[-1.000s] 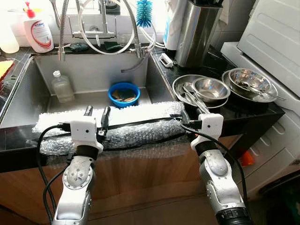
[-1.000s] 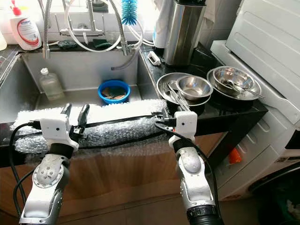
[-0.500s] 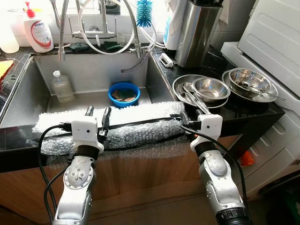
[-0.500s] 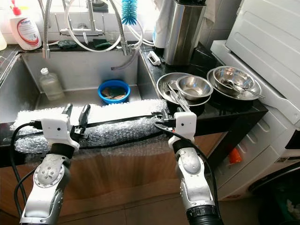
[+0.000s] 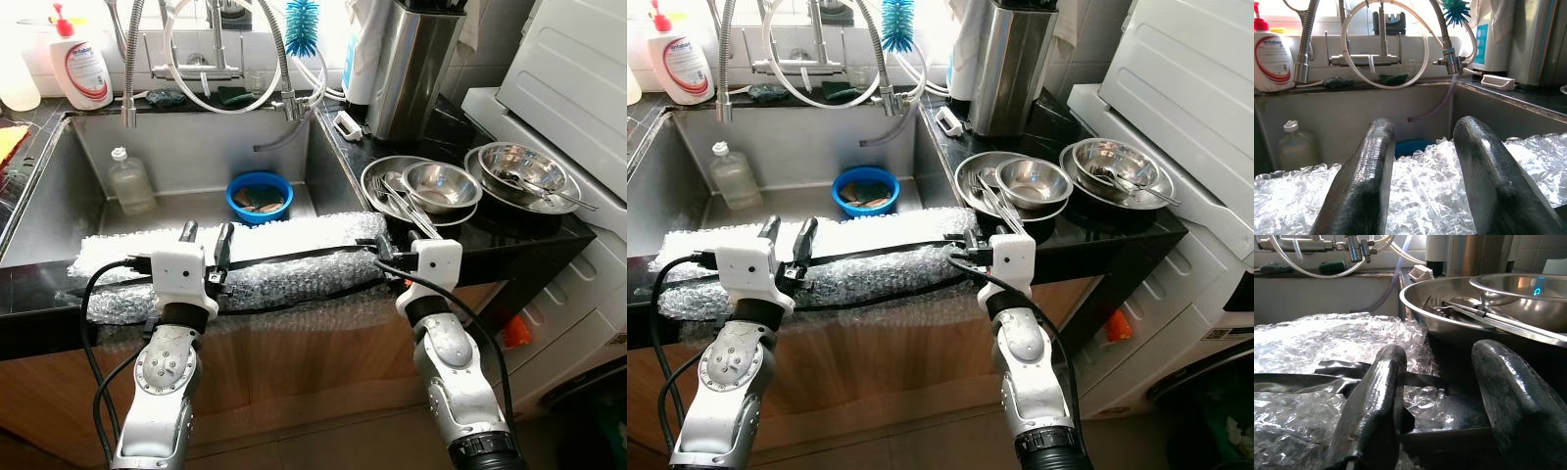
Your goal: Kitchen organization
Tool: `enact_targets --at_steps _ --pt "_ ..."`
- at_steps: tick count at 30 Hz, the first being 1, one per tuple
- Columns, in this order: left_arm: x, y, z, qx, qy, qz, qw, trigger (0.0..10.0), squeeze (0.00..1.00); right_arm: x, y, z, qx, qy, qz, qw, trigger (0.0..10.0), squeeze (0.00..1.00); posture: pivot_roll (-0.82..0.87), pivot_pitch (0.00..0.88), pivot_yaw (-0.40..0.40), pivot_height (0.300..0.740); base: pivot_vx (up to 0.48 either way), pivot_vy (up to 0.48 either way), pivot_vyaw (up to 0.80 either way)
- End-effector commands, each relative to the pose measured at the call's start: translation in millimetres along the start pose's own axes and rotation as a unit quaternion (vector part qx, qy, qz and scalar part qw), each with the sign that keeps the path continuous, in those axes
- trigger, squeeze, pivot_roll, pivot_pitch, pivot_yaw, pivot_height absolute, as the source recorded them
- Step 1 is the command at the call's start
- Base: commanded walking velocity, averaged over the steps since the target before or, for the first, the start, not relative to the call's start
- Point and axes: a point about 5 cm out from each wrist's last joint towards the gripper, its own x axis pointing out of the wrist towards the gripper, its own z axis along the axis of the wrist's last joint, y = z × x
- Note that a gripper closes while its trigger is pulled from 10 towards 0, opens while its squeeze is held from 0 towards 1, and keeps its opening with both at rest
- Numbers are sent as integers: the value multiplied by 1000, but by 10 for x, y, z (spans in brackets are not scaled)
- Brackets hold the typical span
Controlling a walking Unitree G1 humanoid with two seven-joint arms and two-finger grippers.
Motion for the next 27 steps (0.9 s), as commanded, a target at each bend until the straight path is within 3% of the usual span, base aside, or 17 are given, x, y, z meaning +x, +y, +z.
enact_targets --at_steps 1,14,22,27 --pt "16 -38 -4 -1 -2 -7 1000 10000 0 27 -33 54 4 -12 -10 1000 10000 0 16 0 -93 740 0 0 0" --pt "4 -35 -4 0 -2 -6 1000 10000 0 36 -32 100 10 -29 -12 999 10000 0 17 0 -92 740 0 0 0" --pt "-4 -45 -8 0 -1 -8 1000 10000 0 26 144 81 6 -26 52 998 10000 0 19 0 -94 740 0 0 0" --pt "-8 -52 -9 2 -1 -10 1000 10000 0 24 159 79 7 -25 56 998 10000 0 20 0 -94 740 0 0 0"
